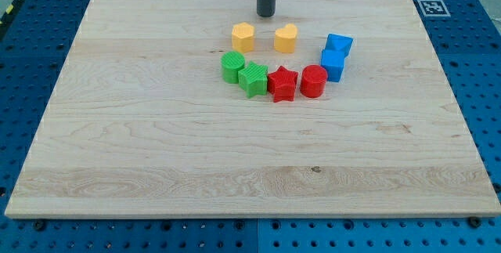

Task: Slightly move the yellow hexagon towards the yellow heart

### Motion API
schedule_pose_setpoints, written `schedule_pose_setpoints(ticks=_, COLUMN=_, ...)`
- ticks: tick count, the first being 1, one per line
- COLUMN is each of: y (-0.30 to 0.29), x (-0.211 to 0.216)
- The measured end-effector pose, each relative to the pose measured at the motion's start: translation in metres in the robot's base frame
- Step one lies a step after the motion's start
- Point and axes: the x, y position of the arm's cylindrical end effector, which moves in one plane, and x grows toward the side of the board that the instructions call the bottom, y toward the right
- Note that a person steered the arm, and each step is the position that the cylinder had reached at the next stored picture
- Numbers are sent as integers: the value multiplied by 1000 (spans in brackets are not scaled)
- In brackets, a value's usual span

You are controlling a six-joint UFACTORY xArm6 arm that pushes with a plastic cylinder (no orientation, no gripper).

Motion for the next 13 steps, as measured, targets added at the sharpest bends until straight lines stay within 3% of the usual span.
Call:
schedule_pose_setpoints(ticks=3, y=23, x=0)
schedule_pose_setpoints(ticks=5, y=-47, x=1)
schedule_pose_setpoints(ticks=10, y=-125, x=16)
schedule_pose_setpoints(ticks=12, y=-108, x=79)
schedule_pose_setpoints(ticks=13, y=-105, x=79)
